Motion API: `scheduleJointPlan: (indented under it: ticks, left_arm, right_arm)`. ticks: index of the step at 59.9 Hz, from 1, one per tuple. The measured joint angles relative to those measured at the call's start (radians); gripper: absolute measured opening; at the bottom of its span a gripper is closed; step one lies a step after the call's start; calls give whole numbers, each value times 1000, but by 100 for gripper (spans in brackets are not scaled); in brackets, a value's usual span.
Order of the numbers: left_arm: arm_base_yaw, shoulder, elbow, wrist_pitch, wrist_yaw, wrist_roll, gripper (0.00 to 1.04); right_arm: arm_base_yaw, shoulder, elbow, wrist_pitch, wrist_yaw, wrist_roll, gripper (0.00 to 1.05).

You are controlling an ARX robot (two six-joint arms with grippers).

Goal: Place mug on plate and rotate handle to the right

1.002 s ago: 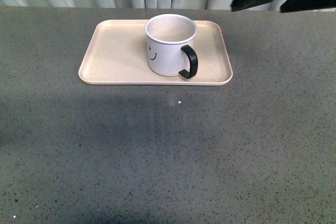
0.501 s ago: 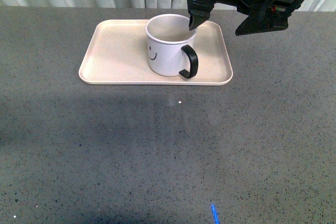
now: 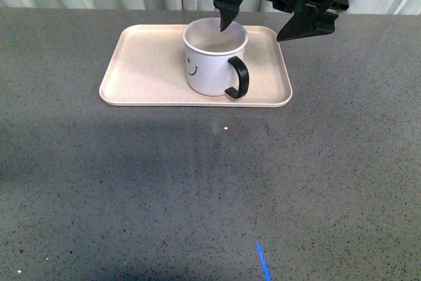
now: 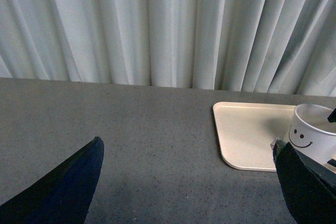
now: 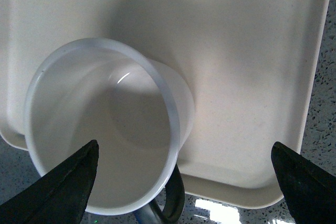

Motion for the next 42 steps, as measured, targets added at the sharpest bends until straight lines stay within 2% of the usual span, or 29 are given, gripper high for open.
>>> scheduleJointPlan:
  ticks: [27, 37, 42]
  left_arm:
    - [0, 0, 0, 0, 0, 0, 95]
    - [0, 0, 0, 0, 0, 0, 95]
    - [0, 0, 0, 0, 0, 0, 95]
  right_arm:
    - [15, 26, 39, -33, 19, 69, 94]
    - [19, 51, 66, -51, 29, 81, 83]
    - [24, 61, 80, -60, 30, 87, 70]
